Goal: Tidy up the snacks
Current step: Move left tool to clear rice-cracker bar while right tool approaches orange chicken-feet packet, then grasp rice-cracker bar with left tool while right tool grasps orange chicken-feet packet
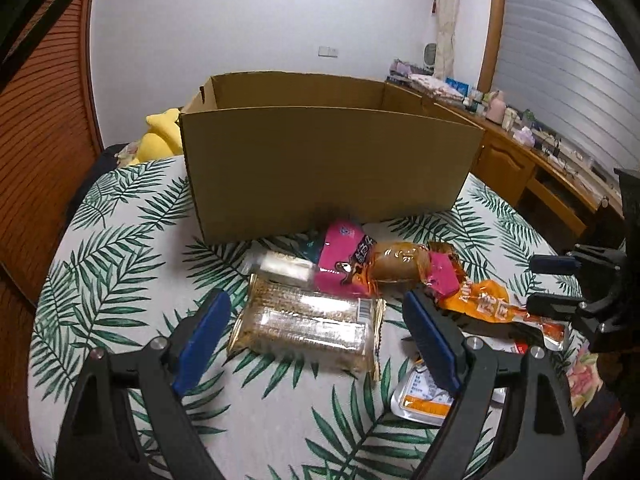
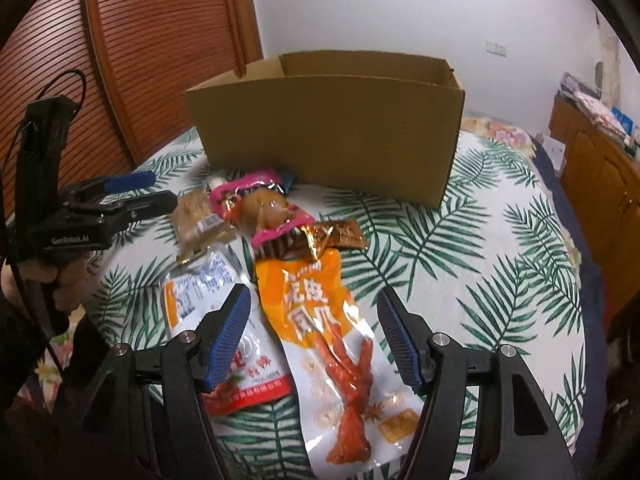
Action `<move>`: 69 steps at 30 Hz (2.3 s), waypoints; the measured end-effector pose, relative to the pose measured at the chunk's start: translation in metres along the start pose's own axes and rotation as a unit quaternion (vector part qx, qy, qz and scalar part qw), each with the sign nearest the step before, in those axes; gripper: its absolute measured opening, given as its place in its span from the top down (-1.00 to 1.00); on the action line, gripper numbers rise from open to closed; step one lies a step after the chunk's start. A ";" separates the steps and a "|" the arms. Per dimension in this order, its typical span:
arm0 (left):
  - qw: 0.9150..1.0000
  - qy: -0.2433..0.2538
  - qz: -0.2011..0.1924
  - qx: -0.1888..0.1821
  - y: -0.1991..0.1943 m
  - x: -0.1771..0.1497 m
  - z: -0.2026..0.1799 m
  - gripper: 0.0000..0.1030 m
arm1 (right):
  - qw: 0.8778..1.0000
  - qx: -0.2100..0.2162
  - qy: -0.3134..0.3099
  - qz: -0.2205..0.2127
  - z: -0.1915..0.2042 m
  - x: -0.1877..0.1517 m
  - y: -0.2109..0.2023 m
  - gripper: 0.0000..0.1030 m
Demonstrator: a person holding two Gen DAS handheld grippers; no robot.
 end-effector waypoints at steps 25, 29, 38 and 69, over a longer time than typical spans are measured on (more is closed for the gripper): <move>0.995 0.044 0.088 -0.011 0.035 -0.008 -0.006 -0.76 | 0.997 -0.004 -0.002 0.077 -0.014 -0.022 0.021 -0.38; 0.993 0.059 0.101 -0.008 0.042 -0.011 -0.007 -0.76 | 0.996 -0.008 0.003 0.084 -0.018 -0.027 0.027 -0.38; 0.989 0.067 0.134 0.009 0.058 -0.017 -0.005 -0.86 | 0.996 -0.031 -0.014 0.081 -0.016 -0.023 0.038 -0.43; 0.998 0.015 0.065 -0.013 0.006 -0.014 0.000 -0.43 | 0.996 -0.045 -0.024 0.067 -0.013 -0.025 0.040 0.16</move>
Point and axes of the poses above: each gripper's, at about its wrist camera, not at the fingertips, and y roughly the way its jaws point, z to its left, x to its top, the point moved 8 cm from there along y, roughly the way its jaws point, and after that the axes turned 7 degrees about y, right-handed, at the moved point
